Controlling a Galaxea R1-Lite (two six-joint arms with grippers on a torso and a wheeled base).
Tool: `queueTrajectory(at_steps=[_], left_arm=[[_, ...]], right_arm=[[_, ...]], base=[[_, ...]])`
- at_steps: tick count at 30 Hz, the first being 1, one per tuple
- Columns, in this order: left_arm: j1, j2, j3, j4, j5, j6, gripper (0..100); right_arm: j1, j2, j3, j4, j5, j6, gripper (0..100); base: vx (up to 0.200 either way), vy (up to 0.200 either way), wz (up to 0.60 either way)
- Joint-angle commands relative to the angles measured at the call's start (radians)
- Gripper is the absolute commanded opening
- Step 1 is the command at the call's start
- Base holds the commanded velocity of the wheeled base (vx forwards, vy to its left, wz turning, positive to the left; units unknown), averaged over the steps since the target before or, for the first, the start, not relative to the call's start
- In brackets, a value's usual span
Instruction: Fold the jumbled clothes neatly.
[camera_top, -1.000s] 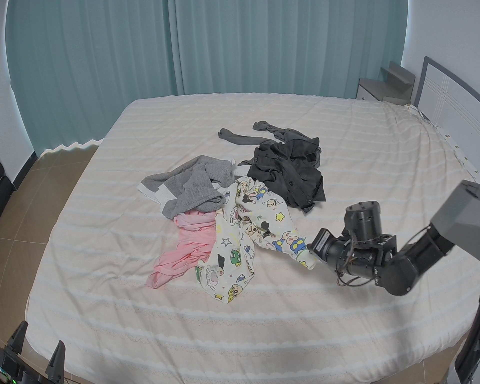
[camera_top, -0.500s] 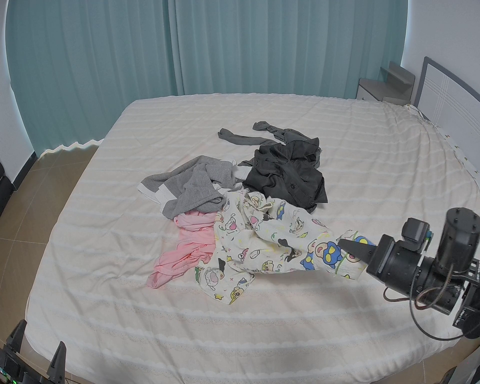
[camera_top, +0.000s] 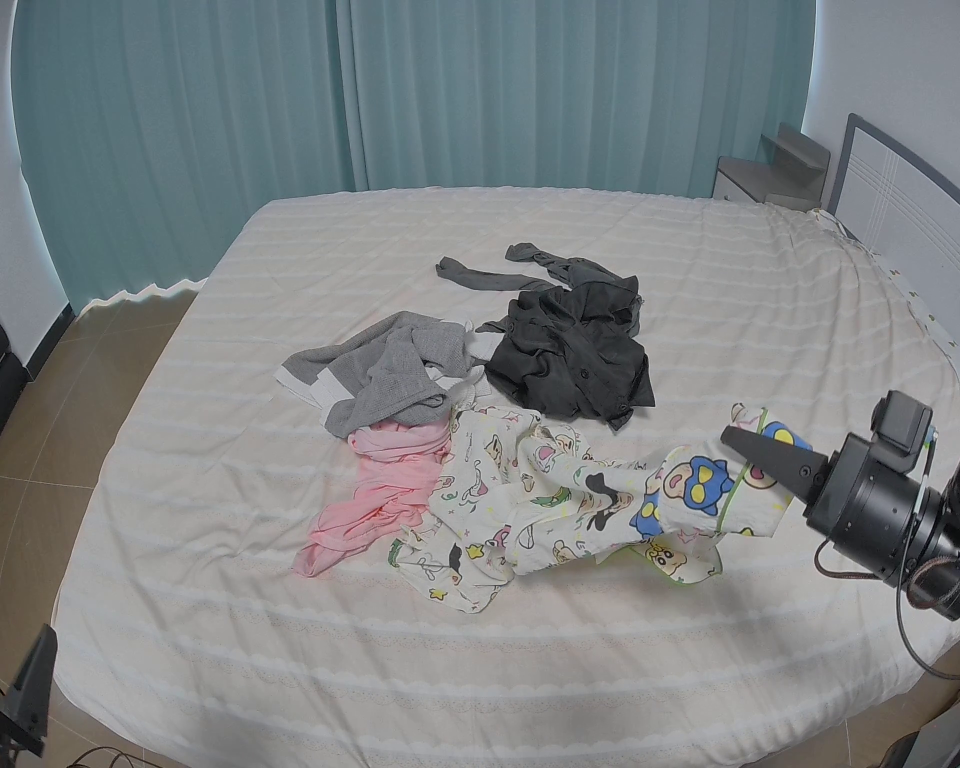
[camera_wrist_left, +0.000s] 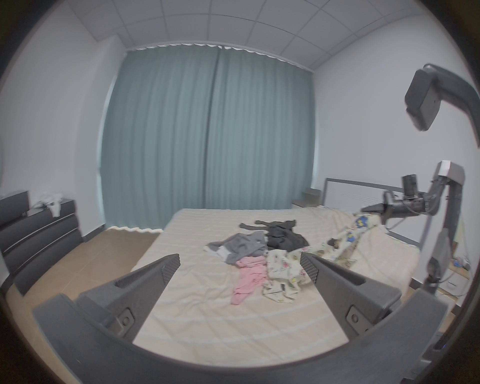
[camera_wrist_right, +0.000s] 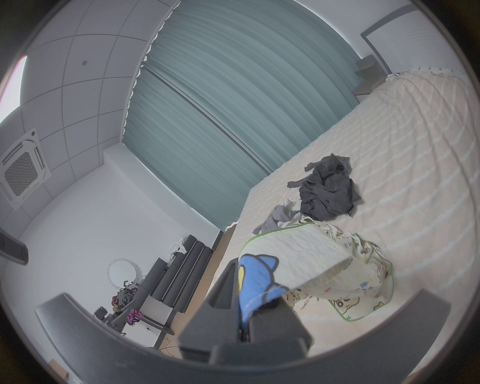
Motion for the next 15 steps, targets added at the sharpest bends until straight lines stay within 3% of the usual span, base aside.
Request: queueTrajectory(at_steps=[1, 2, 3, 5, 11, 15], left_arm=[[-0.084, 0.434, -0.191, 0.106, -0.222, 0.111, 100], [-0.084, 0.434, -0.191, 0.106, -0.222, 0.111, 100], [-0.100, 0.543, -0.178, 0.104, -0.226, 0.191, 100], [-0.141, 0.662, -0.171, 0.103, -0.223, 0.242, 100], [-0.342, 0.940, -0.138, 0.075, -0.225, 0.262, 100], [-0.422, 1.080, -0.081, -0.080, -0.223, 0.266, 100]], right_arm=[[0.009, -0.022, -0.246, 0.162, 0.015, -0.059, 0], [0.009, -0.022, -0.246, 0.162, 0.015, -0.059, 0], [0.010, -0.010, -0.328, 0.225, 0.028, -0.076, 0], [0.010, 0.003, -0.412, 0.265, 0.037, -0.087, 0], [0.061, 0.098, -0.584, 0.337, 0.055, -0.093, 0], [0.101, 0.184, -0.699, 0.340, 0.054, -0.093, 0]], base=[[0.000, 0.000, 0.00], [0.000, 0.000, 0.00], [0.000, 0.000, 0.00], [0.000, 0.000, 0.00], [0.000, 0.000, 0.00], [0.000, 0.000, 0.00]])
